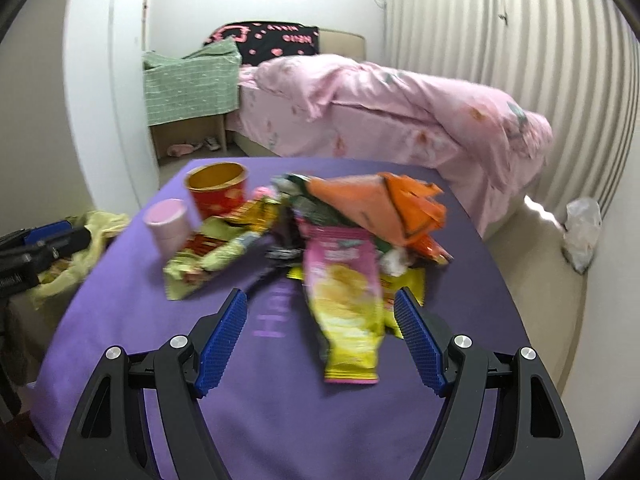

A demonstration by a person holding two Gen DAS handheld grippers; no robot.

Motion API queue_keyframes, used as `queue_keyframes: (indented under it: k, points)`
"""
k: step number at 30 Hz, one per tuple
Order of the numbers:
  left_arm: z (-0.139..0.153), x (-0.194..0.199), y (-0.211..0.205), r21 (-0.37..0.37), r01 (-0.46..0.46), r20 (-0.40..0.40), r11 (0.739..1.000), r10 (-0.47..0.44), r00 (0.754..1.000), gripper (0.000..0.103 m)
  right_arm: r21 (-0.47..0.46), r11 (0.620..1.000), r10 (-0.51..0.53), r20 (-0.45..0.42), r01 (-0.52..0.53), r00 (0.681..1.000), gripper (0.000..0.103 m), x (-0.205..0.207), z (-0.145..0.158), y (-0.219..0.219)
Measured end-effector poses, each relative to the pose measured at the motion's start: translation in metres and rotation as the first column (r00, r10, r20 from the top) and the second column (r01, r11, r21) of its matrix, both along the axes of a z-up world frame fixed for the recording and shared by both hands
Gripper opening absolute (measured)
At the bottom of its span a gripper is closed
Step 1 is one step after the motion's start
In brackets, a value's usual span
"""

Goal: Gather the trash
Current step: 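Reach the right tool to the orange bag and close on it, then lift the orange bag with the right tool while the left tool grasps the red-gold cup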

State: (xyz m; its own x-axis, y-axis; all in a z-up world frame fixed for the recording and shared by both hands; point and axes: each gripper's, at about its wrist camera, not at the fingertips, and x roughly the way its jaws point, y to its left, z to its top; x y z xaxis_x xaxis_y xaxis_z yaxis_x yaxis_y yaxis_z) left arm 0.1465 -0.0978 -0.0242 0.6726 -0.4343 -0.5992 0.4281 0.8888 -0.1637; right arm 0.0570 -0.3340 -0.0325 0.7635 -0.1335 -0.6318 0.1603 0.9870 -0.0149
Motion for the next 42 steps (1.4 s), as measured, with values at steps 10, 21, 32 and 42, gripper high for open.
queue_keyframes:
  k: [10, 21, 32, 42]
  points:
    - [-0.032, 0.032, -0.031, -0.006, 0.053, -0.091, 0.999, -0.053, 0.994, 0.079, -0.011, 0.999, -0.049, 0.005, 0.049, 0.999, 0.072, 0.022, 0.002, -0.04]
    - [-0.041, 0.044, -0.016, 0.029, -0.003, -0.157, 1.0, 0.008, 0.988, 0.071, 0.086, 0.992, -0.099, 0.035, 0.096, 0.994, 0.072, 0.106, 0.037, -0.102]
    - [-0.037, 0.043, -0.001, -0.053, 0.002, -0.12, 0.999, -0.008, 0.993, 0.072, 0.351, 0.929, -0.075, -0.123, 0.114, 0.99, 0.054, 0.132, -0.038, -0.137]
    - [-0.053, 0.04, -0.014, -0.024, 0.067, -0.198, 0.997, -0.07, 0.978, 0.077, 0.258, 0.966, 0.009, 0.02, -0.013, 1.0, 0.009, 0.092, 0.026, -0.104]
